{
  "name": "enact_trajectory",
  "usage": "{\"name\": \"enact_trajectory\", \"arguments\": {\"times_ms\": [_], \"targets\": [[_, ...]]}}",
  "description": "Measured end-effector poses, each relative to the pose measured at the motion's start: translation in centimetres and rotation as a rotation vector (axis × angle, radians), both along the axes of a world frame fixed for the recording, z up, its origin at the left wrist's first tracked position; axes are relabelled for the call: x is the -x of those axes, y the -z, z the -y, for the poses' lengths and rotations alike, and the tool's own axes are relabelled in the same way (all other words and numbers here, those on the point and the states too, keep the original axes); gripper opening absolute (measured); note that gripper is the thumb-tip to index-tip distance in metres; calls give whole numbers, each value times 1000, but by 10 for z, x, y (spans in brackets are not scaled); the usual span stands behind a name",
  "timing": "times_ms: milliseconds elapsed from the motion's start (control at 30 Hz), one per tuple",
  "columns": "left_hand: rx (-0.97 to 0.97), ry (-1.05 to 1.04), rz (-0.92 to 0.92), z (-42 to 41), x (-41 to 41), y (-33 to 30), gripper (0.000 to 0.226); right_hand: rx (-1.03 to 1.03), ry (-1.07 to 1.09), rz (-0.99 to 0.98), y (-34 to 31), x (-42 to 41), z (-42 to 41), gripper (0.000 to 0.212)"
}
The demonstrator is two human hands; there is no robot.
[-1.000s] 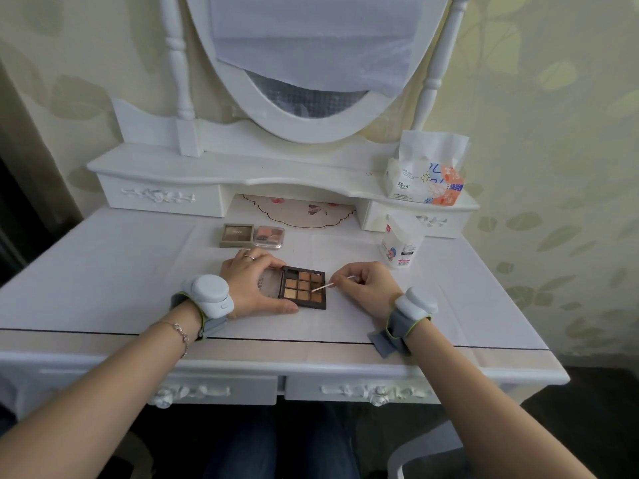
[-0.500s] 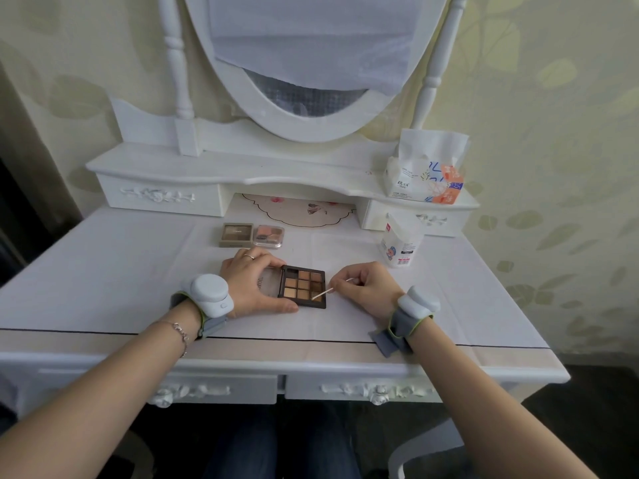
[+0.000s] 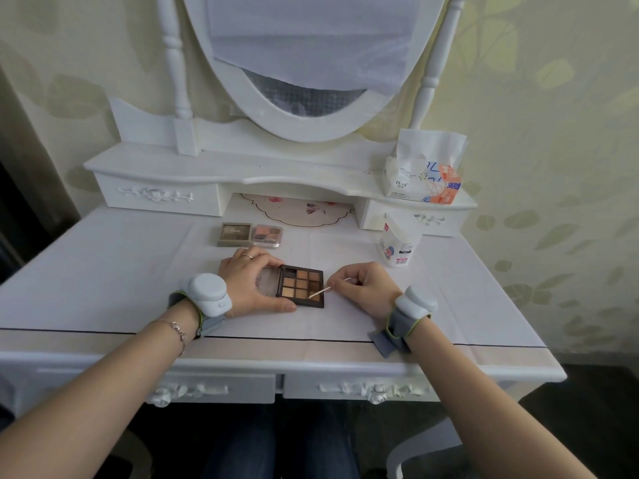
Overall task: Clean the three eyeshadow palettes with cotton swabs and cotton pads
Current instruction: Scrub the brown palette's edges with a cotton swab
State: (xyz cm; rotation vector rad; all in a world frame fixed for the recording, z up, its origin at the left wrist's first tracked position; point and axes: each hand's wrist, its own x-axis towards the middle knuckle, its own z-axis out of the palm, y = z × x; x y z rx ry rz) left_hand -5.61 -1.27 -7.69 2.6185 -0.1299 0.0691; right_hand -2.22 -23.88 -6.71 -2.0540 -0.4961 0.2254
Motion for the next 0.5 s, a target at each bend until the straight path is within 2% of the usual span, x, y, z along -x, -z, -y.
{"name": "enact_trajectory", "arguments": {"times_ms": [233, 333, 400, 500], "targets": [[-4, 0, 11, 0, 0, 1, 106, -14, -4, -13, 0, 1, 1, 16], [-1, 3, 6, -1, -1, 1, 118, -26, 1, -18, 0, 1, 1, 18], [-4, 0, 9, -1, -1, 1, 121, -93, 88, -27, 1, 0, 2, 21], [-7, -3, 11, -1, -1, 1, 124, -101, 317, 62, 4, -8, 8, 24]]}}
